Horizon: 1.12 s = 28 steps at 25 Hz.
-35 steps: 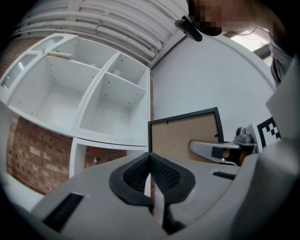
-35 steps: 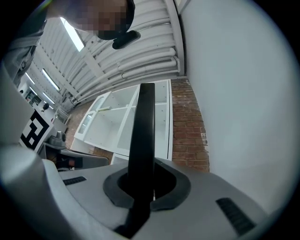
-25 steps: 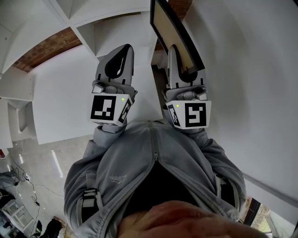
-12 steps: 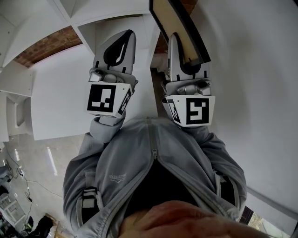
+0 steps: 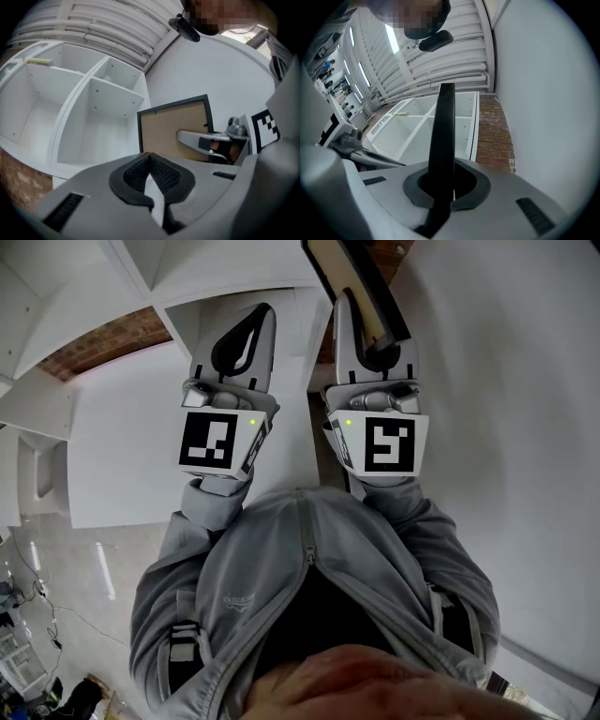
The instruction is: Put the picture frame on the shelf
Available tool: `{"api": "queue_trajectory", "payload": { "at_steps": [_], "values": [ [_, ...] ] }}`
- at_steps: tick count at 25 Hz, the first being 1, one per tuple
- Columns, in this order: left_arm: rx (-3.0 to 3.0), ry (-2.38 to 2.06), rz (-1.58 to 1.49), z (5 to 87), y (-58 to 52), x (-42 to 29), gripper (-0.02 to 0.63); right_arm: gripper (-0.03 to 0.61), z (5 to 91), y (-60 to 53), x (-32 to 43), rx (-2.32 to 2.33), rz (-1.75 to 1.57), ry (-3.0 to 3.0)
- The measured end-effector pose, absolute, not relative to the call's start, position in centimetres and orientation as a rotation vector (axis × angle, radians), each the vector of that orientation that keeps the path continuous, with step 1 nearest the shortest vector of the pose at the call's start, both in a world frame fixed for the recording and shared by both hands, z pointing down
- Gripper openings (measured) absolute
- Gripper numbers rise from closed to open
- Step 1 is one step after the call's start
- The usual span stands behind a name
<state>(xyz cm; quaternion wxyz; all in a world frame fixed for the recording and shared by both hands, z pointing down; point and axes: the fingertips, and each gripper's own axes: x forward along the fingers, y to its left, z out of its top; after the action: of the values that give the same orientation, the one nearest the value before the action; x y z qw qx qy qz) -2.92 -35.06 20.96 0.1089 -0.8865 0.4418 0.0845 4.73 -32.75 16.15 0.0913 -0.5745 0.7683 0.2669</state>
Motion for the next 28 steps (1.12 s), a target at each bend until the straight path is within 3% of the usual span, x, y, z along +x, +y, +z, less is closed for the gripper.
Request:
{"api": "queue_trajectory", "payload": {
  "at_steps": [28],
  "values": [
    [-2.573,1.352,0.288,19.4,-37.1,-6.1,0.008,0.034,16.6,-41.3,0.5,-2.015,1.186,2.401]
  ]
}}
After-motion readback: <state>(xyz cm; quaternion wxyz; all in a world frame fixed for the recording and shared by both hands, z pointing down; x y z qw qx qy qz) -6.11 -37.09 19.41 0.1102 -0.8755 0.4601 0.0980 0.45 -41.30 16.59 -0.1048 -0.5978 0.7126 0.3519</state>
